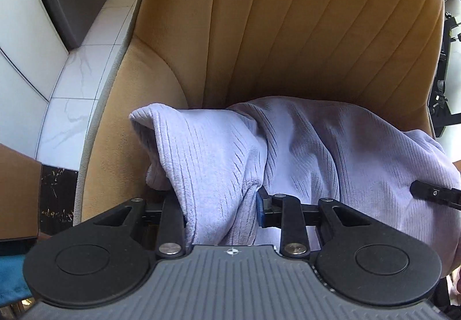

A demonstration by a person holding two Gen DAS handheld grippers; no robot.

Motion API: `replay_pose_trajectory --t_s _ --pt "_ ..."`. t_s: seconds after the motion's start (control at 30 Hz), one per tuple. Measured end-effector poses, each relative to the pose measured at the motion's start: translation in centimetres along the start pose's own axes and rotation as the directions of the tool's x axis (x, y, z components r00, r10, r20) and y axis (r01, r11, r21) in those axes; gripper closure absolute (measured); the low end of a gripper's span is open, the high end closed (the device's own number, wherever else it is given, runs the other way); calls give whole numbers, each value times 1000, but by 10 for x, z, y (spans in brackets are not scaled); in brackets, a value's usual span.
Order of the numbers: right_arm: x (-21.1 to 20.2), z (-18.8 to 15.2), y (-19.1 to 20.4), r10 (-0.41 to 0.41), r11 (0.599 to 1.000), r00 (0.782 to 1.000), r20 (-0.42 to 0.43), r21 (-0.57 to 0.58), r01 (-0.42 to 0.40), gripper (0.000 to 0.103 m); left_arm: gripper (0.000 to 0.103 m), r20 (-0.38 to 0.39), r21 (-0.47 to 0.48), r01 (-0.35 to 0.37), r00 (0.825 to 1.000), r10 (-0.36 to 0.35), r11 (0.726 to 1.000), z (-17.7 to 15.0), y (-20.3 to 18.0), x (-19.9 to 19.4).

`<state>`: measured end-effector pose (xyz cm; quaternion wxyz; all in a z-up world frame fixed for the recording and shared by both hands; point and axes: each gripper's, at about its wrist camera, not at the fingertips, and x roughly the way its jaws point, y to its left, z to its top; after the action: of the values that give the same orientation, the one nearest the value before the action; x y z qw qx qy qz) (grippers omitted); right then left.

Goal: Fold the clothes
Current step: 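Lower the folded robe with both grippers onto the armchair seat, then open both grippers and release the robe on the seat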

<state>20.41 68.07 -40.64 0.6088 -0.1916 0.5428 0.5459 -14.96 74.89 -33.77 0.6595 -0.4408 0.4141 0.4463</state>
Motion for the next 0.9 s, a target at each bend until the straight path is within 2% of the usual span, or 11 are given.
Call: replay_pose_trajectory --t_s 0.13,0.3,0.47,0.53,0.6,0.67,0.77,0.83,0.9 --pt "19 5 -1 -18 1000 998 -52 -27 17 67 73 -43 -49 8 999 -10 999 -2 9 7" --pt "42 10 -6 -59 997 993 -101 -47 55 66 73 -94 -81 -28 995 20 996 -1 17 21" --pt "62 3 -15 -121 992 983 -141 -58 114 65 71 -93 -18 -65 994 63 998 -6 10 34" --pt "67 -2 -15 -155 986 979 -136 -87 144 63 63 -56 37 -58 997 60 998 -7 8 43" --pt "70 -8 -12 -189 978 974 -121 -114 176 58 54 -45 87 -76 996 80 993 -8 7 52" --pt "71 -11 -11 -221 969 972 -79 -128 210 40 53 -43 126 -86 995 92 988 -10 5 53" --pt "56 -12 -13 -263 960 965 -24 -105 259 24 45 -45 140 -92 994 99 986 -8 1 39" --pt "41 -13 -16 -261 962 965 0 -81 260 21 44 -8 156 -87 996 89 984 -7 1 18" --pt "17 -11 -21 -221 974 975 22 -43 221 21 44 29 162 -71 997 68 984 -7 4 -4"
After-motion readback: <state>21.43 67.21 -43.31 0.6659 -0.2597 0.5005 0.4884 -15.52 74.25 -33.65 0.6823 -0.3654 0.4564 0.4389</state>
